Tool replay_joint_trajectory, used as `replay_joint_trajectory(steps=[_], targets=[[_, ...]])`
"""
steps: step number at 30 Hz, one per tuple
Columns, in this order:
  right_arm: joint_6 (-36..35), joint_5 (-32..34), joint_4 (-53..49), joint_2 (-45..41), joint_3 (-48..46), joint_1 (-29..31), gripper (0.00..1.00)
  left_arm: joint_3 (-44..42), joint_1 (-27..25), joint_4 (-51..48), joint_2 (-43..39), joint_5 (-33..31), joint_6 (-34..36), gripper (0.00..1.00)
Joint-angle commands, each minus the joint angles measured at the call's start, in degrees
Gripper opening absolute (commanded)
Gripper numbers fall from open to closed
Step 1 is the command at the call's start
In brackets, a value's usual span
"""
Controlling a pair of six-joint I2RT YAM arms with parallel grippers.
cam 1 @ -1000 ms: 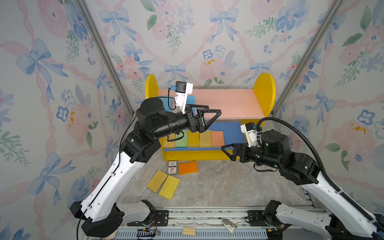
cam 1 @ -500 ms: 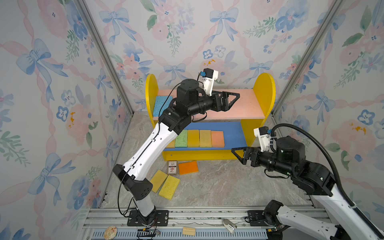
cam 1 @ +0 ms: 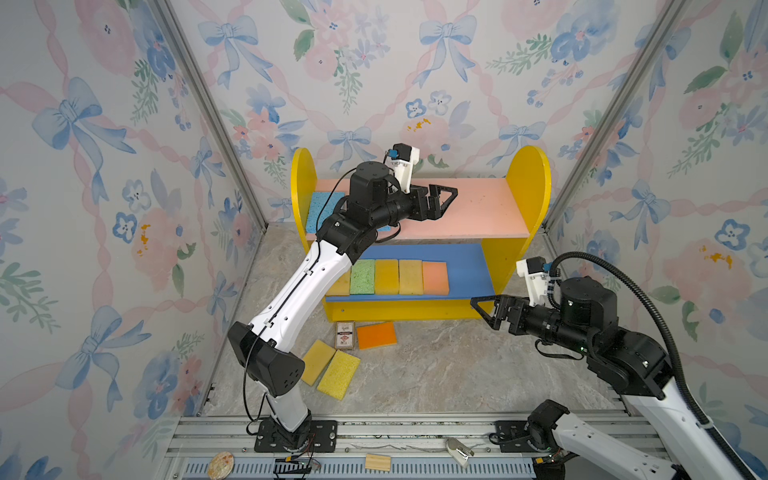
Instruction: Place and organize the cleaning sponges onto the shelf
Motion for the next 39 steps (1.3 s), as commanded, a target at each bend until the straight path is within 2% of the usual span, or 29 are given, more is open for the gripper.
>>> replay_joint_trajectory(steps=[1, 14, 19, 26, 29, 36, 39], targets=[[1.03, -2.08, 2.17, 0.18, -2.01, -0.68, 1.0, -2.49, 1.25, -2.11, -2.78, 0.61, 1.68, 0.98], [2.49, -1.99, 4.18, 0.69, -3.03, -0.86, 0.99, -6.04, 6.51, -2.94, -5.69, 4.62, 3.45, 0.98], [2.92, -1.56, 4.0, 0.41, -3.23, -0.86, 0.99, -6.42, 7.04, -2.97, -6.61, 3.16, 4.02, 0.98], [2.86, -0.77, 3.21, -0.12, -3.16, -0.87, 0.98, -5.57, 7.65, -2.96, -6.57, 5.35, 3.98, 0.98], [3.2, -1.42, 3.88, 0.14, -3.41, -0.88, 0.98, -3.44, 7.2, -2.8, -5.9, 6.93, 3.56, 0.98], [3.28, -2.43, 4.87, 0.16, -4.57, -0.77, 0.98, 4.14, 2.5, -2.8, -5.05, 7.91, 3.74, 0.98], [2.55, -1.68, 3.65, -0.39, -4.41, -0.77, 0.98, 3.63, 0.22, -2.82, -6.57, 8.96, 2.44, 0.98]])
